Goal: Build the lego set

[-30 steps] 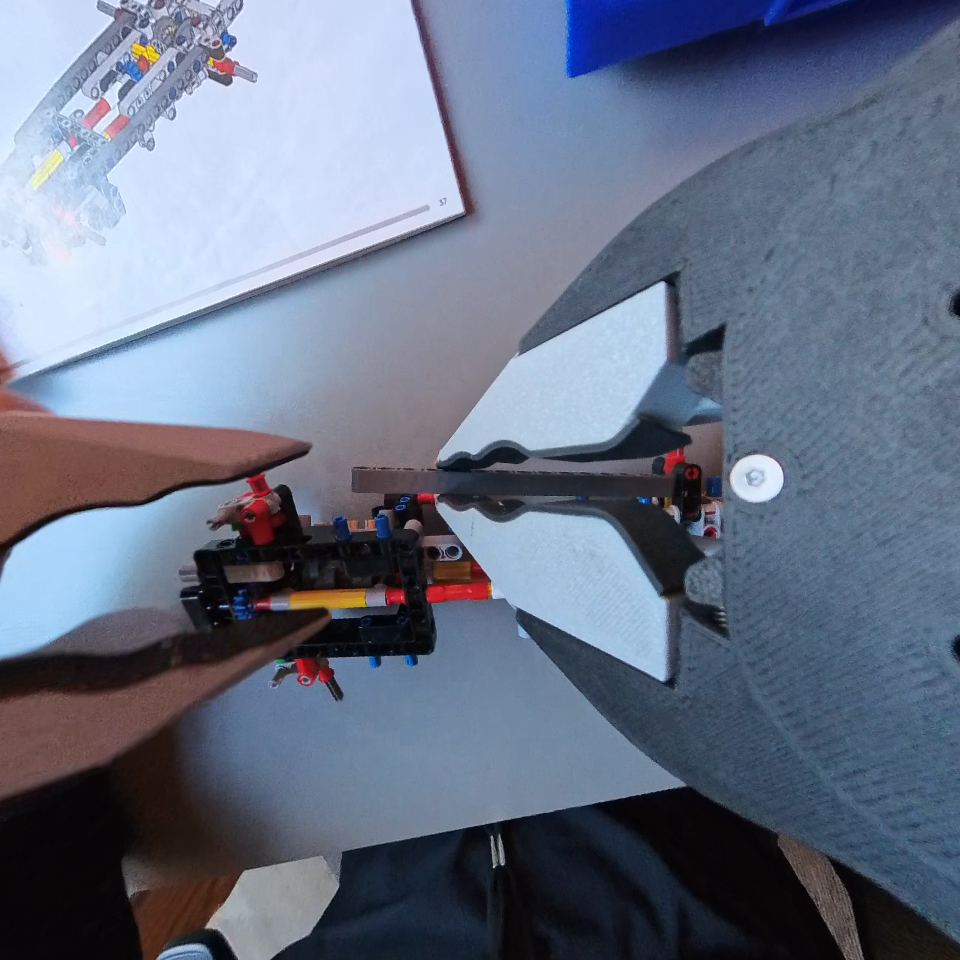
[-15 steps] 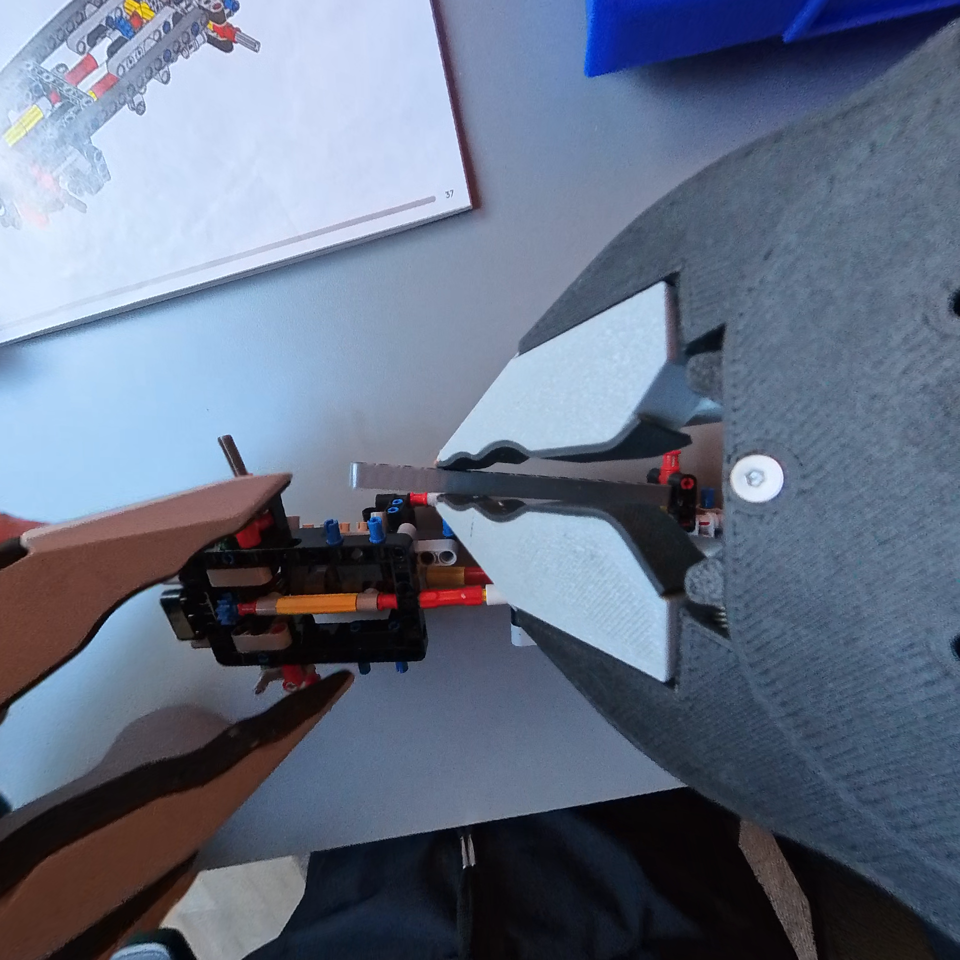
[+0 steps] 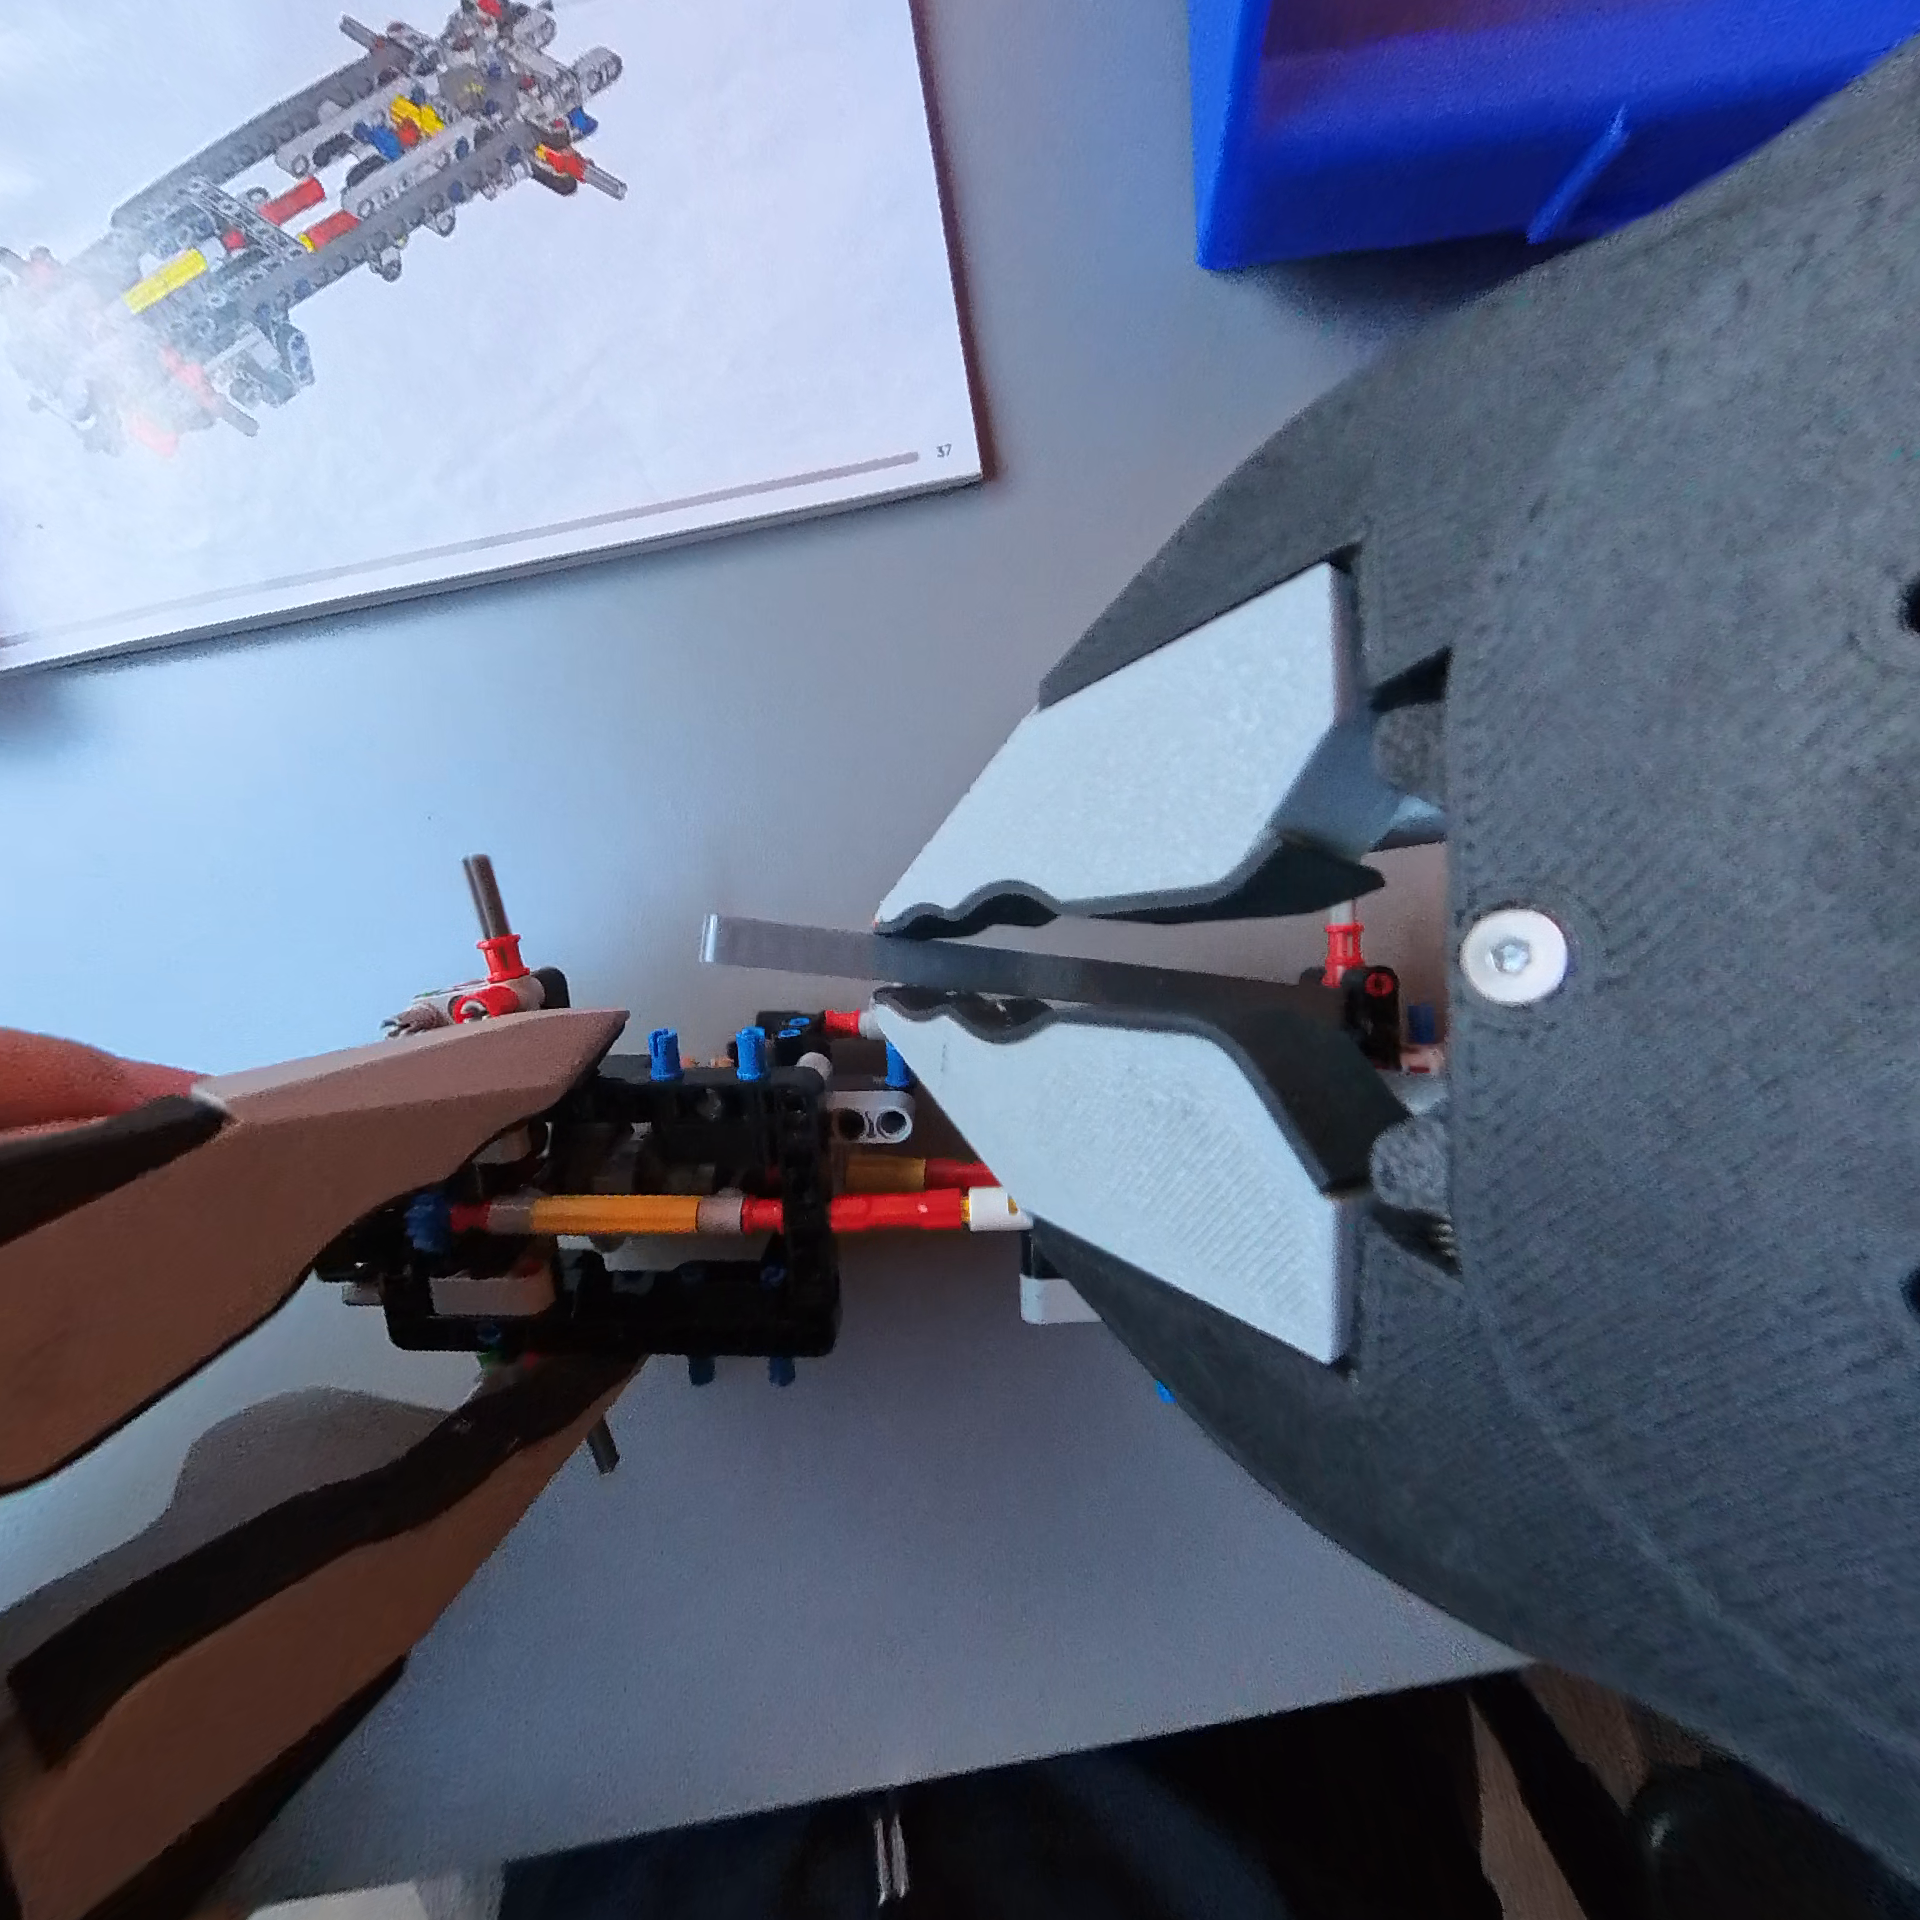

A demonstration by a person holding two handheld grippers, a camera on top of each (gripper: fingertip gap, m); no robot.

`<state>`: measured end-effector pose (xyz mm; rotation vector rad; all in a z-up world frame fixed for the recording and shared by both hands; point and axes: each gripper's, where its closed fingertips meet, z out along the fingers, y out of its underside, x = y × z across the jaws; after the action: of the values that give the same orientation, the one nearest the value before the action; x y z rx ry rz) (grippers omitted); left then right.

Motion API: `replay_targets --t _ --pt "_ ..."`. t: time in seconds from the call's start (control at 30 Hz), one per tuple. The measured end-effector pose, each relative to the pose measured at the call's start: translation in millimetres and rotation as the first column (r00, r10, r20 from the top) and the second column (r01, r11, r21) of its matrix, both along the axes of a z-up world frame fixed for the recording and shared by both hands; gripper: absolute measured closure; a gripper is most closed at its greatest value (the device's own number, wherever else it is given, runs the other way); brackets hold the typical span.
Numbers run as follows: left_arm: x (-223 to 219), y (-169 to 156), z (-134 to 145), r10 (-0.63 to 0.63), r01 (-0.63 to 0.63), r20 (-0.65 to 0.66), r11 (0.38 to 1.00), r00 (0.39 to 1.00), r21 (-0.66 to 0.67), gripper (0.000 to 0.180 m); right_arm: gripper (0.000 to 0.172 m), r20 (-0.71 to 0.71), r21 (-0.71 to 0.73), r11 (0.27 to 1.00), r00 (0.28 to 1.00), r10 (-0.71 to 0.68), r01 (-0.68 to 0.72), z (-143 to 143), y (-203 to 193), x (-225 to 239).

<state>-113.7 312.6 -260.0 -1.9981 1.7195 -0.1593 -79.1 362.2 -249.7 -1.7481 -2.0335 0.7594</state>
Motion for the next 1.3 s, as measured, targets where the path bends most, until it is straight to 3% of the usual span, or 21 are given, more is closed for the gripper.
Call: replay_targets --t 0.2,0.33,0.47,0.8,1.1,1.3 --pt "-2 3 -1 -0.035 0.037 0.043 0.998 0.998 -0.053 0.118 0.165 0.008 0.071 0.997 1.0 0.026 -0.026 -3 1 -2" --pt "9 3 16 -0.073 0.09 0.127 0.987 0.989 -0.132 0.118 0.165 0.079 0.102 0.993 0.995 0.053 -0.061 -10 0 2" --pt "7 6 16 -0.056 0.078 0.106 0.973 0.993 -0.215 0.118 0.165 0.071 0.121 0.992 0.997 0.03 -0.039 -8 4 2" --pt "15 10 20 -0.095 0.129 0.145 0.96 0.985 -0.249 0.118 0.167 0.055 0.14 0.986 0.995 0.082 -0.089 -12 -2 5" --pt "10 11 15 -0.08 0.104 0.112 0.968 0.99 -0.229 0.118 0.167 0.034 0.068 0.997 0.999 -0.037 0.035 -9 14 13" --pt "11 11 14 -0.072 0.101 0.137 0.972 0.988 -0.212 0.118 0.167 0.004 0.056 0.998 1.0 0.005 -0.005 -6 5 11"
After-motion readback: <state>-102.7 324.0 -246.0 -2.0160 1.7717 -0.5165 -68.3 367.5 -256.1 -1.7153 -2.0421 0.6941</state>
